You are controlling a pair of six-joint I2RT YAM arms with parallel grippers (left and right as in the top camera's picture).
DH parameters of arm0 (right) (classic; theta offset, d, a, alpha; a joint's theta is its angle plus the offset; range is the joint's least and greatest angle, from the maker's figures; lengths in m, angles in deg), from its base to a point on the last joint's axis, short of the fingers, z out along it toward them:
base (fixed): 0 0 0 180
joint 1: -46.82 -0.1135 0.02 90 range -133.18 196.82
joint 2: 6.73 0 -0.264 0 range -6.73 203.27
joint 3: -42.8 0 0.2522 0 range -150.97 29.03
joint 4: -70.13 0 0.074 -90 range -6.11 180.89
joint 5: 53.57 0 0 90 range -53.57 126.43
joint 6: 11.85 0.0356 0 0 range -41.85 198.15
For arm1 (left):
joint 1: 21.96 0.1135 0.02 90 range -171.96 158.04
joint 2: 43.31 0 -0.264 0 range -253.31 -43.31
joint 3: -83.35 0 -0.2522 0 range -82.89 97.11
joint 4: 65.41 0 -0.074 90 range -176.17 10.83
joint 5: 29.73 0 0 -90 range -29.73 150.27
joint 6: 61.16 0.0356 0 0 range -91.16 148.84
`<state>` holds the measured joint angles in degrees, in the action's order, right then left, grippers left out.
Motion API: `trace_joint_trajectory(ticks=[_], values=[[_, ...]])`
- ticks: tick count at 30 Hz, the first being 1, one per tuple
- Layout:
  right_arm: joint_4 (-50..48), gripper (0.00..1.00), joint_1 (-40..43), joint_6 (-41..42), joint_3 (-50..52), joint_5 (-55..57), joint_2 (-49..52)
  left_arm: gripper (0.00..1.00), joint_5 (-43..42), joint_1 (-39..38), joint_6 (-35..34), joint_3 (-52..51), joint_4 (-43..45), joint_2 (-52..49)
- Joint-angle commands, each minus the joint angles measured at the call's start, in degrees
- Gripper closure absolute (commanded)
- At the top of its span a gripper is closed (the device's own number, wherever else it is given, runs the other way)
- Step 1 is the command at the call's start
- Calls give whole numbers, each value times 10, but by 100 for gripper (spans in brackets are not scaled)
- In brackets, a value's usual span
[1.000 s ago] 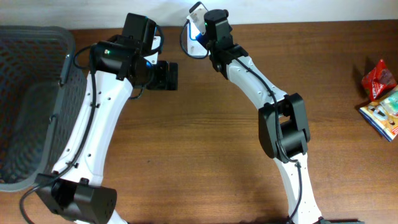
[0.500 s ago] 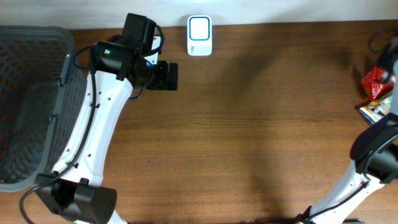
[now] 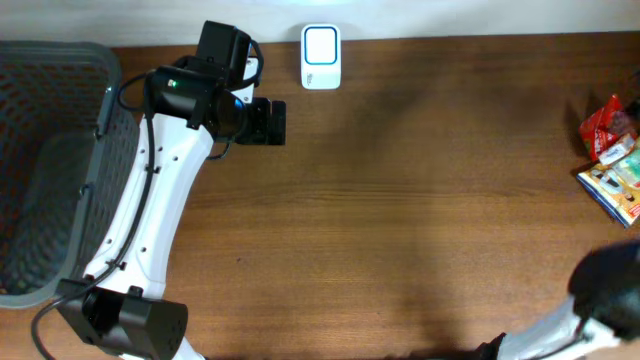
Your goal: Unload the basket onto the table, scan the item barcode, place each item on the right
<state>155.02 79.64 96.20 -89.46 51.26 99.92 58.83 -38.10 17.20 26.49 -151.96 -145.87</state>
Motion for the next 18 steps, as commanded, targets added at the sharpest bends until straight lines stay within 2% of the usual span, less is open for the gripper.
trace_joint_trajectory(ticks=[1, 4, 7, 9, 10, 14, 16, 18], values=[[35, 2, -77, 11, -4, -26, -144, 1, 2, 1, -3, 2, 2, 3], [56, 1, -226, 2, 60, -24, -305, 1, 2, 1, -3, 2, 2, 3], [58, 1, -356, 23, 214, -49, -461, 1, 2, 1, -3, 2, 2, 3], [75, 1, -382, 22, 258, -74, -512, 1, 2, 1, -3, 2, 2, 3], [117, 2, -384, 22, 265, -78, -529, 1, 2, 1, -3, 2, 2, 3], [152, 2, -384, 19, 265, -73, -531, 1, 2, 1, -3, 2, 2, 3], [201, 2, -384, 20, 265, -78, -532, 1, 2, 1, -3, 2, 2, 3], [200, 2, -384, 20, 293, -84, -539, 1, 2, 1, -3, 2, 2, 3]])
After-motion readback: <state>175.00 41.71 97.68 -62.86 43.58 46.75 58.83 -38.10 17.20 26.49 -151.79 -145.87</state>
